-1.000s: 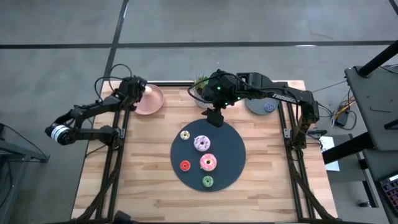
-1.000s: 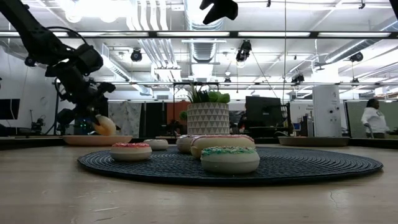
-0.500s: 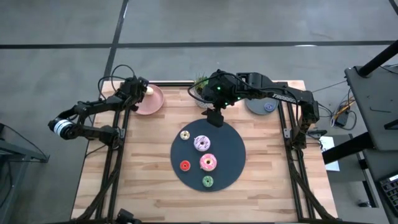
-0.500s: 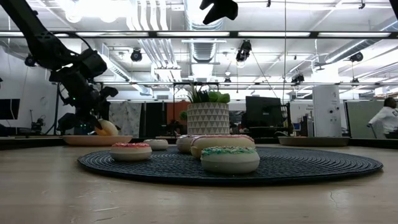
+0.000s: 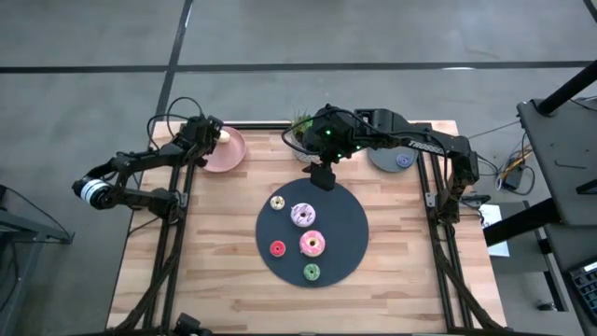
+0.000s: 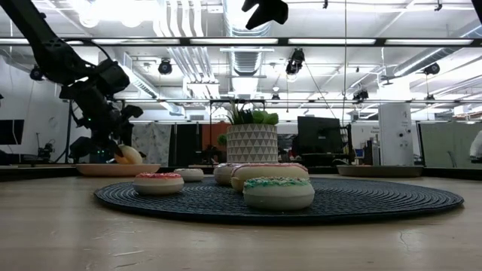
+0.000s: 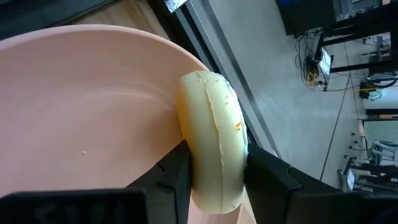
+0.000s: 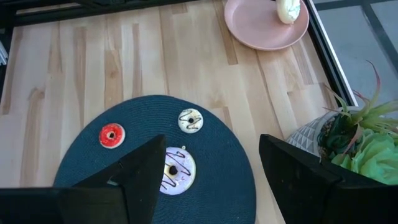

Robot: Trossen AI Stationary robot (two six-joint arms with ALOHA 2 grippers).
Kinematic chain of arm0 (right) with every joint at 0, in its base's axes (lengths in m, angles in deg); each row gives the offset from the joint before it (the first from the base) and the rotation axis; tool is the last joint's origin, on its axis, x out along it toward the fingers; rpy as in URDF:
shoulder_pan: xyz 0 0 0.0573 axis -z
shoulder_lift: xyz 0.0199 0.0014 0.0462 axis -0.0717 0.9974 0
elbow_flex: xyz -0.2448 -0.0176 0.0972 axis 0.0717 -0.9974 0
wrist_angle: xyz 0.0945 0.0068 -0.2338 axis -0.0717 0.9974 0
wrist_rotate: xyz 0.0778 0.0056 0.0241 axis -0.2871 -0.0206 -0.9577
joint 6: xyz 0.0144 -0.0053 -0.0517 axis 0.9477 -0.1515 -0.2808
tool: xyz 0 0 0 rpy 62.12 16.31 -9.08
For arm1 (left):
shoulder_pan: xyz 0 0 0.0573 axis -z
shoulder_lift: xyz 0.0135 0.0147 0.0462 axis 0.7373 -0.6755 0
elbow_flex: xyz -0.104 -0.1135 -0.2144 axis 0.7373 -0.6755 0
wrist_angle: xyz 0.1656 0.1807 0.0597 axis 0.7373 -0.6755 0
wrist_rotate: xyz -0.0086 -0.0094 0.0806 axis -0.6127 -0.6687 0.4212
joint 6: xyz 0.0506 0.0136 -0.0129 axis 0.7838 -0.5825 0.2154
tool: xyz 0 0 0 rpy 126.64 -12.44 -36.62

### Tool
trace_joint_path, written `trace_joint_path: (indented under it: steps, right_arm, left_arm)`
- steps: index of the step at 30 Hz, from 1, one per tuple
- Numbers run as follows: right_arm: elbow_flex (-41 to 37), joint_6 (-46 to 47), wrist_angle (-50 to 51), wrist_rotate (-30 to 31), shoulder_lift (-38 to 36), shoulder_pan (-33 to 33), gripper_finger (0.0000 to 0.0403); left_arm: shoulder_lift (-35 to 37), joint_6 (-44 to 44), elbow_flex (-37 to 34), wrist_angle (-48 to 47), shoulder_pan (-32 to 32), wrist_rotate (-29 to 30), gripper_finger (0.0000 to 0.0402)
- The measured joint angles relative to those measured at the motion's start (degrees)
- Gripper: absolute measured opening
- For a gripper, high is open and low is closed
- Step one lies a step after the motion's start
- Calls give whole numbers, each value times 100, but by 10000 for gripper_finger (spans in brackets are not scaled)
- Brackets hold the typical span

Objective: Pick & Place donuts
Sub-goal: Put the large white donut on the pink plate

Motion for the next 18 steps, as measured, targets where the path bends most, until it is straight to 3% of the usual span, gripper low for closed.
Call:
trace_joint_path:
  steps: [10,18]
  right_arm:
    - [0,-20,0,-2,0,0,249]
    - [0,-20,0,-2,0,0,249]
  left_arm:
    - [0,3,0,-4,0,0,111]
    - [0,-1,0,-22,0,0,170]
